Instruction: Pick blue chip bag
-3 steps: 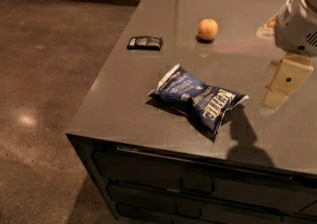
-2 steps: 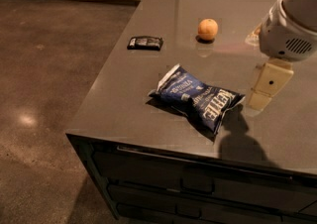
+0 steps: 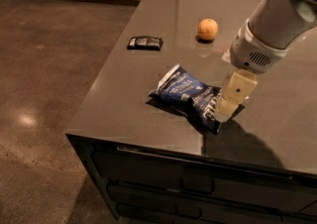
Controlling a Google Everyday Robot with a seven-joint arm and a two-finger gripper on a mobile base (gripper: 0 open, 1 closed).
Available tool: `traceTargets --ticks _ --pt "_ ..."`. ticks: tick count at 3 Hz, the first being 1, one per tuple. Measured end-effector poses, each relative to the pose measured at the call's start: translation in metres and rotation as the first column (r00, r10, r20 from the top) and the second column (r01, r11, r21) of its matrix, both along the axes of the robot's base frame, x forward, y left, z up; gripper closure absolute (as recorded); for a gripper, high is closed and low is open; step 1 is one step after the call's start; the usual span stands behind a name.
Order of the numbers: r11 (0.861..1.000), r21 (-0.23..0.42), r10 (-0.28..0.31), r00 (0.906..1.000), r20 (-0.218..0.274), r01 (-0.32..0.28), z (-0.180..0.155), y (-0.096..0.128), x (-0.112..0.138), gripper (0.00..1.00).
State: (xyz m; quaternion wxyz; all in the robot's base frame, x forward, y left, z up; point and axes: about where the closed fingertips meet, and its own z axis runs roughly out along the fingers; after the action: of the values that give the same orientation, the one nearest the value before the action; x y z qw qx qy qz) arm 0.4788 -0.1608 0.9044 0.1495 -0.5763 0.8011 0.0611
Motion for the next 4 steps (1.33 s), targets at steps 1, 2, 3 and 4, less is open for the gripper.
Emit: traceTargets --ticks 1,2,3,4 --pt "0.999 0.013 -0.034 0.9982 -0.050 0.035 -0.021 0.010 0.003 0.00" --pt "0.998 0.011 -0.059 0.9963 -0.062 0.060 -0.037 0.021 0.007 0.00" --pt "0.999 -0.001 -0.041 0.9978 -0.052 0.041 -0.049 0.032 0.009 0.16" --pt "0.998 -0.055 -0.029 0.9977 -0.061 0.026 -0.054 0.039 0.013 0.40"
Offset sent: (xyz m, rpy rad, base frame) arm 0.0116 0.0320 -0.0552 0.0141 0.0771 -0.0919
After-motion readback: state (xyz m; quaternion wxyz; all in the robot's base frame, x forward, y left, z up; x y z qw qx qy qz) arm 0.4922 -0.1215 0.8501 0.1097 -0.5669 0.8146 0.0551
